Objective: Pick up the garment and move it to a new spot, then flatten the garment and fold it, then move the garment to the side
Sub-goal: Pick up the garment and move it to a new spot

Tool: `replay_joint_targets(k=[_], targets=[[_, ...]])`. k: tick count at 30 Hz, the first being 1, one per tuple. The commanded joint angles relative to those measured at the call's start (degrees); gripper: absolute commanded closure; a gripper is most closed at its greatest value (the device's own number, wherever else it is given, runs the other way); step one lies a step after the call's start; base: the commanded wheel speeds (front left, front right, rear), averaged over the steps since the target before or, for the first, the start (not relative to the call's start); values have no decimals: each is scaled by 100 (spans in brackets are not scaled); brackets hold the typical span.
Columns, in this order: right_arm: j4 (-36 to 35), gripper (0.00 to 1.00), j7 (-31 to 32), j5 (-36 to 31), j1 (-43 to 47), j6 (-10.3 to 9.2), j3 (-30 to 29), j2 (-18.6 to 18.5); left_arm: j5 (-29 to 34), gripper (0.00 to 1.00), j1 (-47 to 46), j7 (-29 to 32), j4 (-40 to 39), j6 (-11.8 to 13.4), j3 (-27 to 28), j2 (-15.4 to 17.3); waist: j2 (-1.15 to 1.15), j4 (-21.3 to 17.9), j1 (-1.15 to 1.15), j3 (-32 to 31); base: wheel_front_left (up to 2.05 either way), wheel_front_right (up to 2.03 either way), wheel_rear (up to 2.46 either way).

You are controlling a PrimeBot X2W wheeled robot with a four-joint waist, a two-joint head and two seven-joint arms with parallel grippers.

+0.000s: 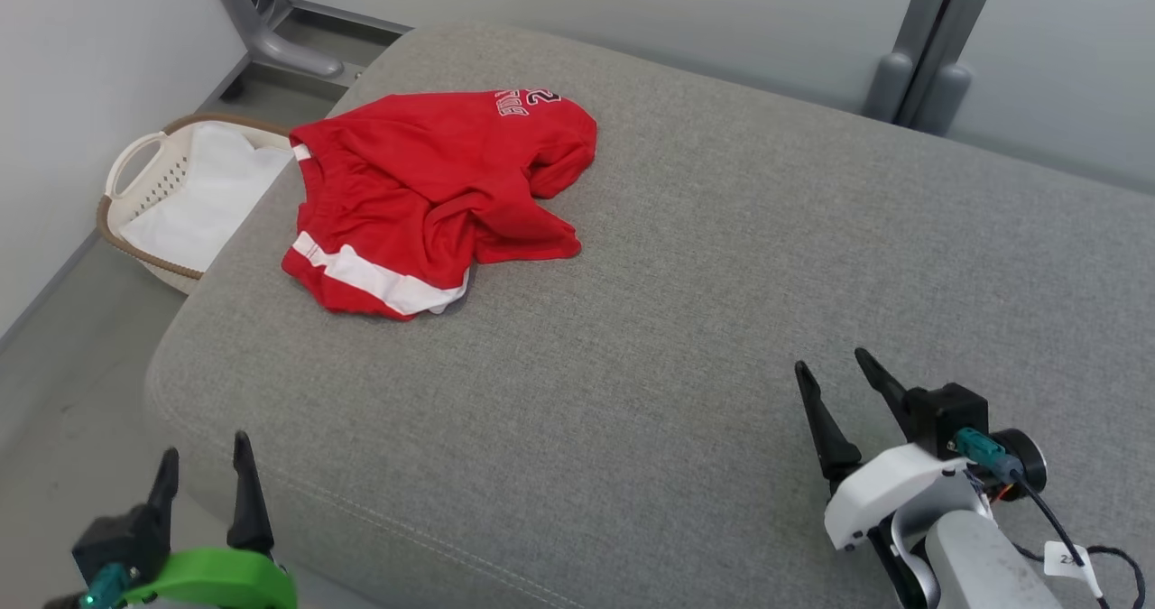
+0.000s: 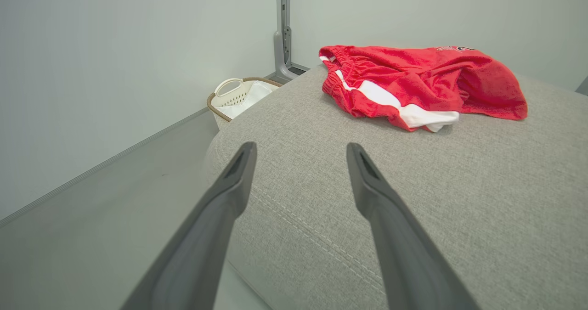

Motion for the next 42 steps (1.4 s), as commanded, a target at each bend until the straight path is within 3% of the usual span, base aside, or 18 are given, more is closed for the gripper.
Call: replay_joint_targets(k=[1,13,34,42], targets=[[-38,0,-25,-88,-115,-9,-42,-44,-159,0,-210,5,-22,5,-66,113,0,-178,0,296,0,0,0],[-212,0,-24,-475,-821,-9,-70,-42,-1414,0,-1921,5,477,5,-932,1292,0,-694,0,1360,0,0,0],[-977,0,-24,-582,-1550,-10,212,-41,-4646,0,-4183,6,1502,4,-3647,3689,0,-1781,0,2672,0,0,0],[-1413,0,-16,-434,-1745,-10,343,-50,-6137,0,-4674,684,1451,5,-4545,4355,0,-2259,0,3085,0,0,0]])
